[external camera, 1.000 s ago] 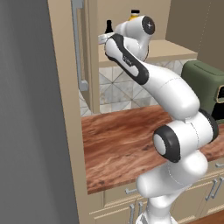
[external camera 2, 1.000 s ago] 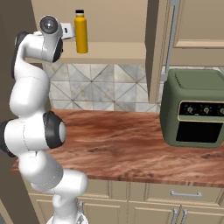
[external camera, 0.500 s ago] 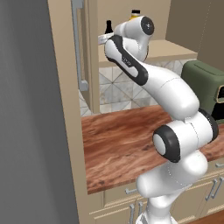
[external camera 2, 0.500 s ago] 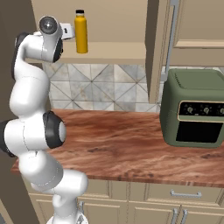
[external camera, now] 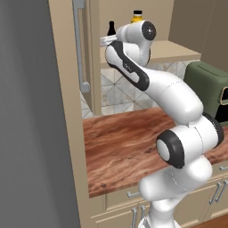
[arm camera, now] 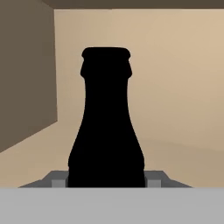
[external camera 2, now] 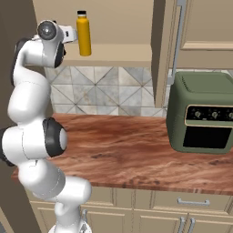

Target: Pick the water bottle, bottled drink from the counter and place them in the open cabinet.

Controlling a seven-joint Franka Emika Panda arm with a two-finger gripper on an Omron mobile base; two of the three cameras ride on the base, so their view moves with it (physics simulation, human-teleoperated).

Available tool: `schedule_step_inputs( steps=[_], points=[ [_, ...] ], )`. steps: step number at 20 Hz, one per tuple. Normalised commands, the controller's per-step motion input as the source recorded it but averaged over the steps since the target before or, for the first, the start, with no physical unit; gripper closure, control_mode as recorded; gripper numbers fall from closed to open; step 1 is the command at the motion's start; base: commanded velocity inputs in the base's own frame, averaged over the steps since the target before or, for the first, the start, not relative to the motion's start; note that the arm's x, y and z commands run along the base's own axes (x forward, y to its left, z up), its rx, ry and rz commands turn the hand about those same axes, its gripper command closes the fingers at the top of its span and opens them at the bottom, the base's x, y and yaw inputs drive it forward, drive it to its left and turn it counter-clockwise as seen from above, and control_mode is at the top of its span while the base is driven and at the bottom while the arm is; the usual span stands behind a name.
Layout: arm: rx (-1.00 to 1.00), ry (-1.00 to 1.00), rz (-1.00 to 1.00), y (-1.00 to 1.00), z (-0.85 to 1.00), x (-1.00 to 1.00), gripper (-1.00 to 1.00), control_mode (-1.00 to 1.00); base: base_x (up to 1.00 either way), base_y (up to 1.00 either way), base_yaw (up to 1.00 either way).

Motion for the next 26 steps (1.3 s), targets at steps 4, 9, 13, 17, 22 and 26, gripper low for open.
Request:
schedule_step_inputs(
  steps=[4, 9, 13, 17, 22, 26],
  points=[
    [0.00, -0.03, -0.05, 0.00, -0.17, 0.06, 1.00, -1.00, 0.00, 0.00, 0.00],
    [0.00, -0.02, -0.05, 0.00, -0.14, 0.07, 1.00, -1.00, 0.00, 0.00, 0.00],
    [0.00, -0.01, -0.05, 0.02, -0.14, 0.07, -1.00, -1.00, 0.00, 0.00, 0.00],
    [0.00, 0.00, -0.05, 0.01, -0.15, 0.04, -1.00, -1.00, 0.00, 0.00, 0.00],
    [0.01, 0.00, -0.05, 0.00, -0.10, 0.00, -1.00, -1.00, 0.00, 0.00, 0.00],
    [0.02, 0.00, -0.06, -0.01, -0.05, -0.01, -1.00, -1.00, 0.00, 0.00, 0.00]
  ],
)
